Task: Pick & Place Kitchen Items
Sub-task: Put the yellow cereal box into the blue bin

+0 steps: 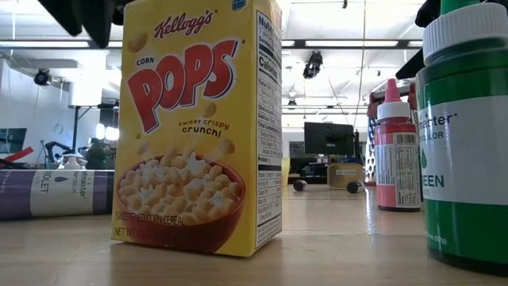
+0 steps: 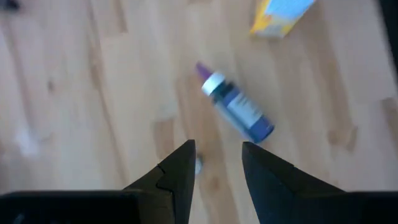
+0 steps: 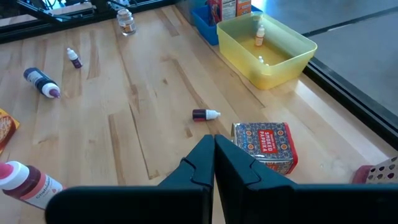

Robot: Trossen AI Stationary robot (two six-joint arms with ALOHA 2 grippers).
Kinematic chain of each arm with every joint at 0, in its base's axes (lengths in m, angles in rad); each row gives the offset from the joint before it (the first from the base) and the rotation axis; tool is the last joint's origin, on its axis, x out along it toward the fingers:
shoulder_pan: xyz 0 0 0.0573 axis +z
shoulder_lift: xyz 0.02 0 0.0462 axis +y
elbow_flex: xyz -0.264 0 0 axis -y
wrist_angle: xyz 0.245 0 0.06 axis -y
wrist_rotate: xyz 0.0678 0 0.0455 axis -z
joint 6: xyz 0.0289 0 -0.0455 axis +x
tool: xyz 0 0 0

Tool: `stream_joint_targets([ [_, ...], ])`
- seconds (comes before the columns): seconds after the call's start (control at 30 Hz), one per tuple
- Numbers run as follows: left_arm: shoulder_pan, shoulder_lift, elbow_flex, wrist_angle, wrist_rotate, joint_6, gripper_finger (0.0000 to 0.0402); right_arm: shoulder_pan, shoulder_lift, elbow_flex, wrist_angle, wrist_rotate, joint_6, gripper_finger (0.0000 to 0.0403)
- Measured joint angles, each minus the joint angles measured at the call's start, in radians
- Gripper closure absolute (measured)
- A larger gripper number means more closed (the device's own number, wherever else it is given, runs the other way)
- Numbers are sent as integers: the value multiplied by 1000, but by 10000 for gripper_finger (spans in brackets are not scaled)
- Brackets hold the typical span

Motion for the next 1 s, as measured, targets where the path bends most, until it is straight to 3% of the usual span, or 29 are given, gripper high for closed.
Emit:
stream_joint_targets([
  [0.37,-13,3,-96,321,80,148,261,1,0,0,0,0,0,394],
  [0.73,-13,24,-94,391,91,180,166,0,0,0,0,0,0,394],
  [1.0,-14,150,-93,469,100,246,156,0,0,0,0,0,0,394],
])
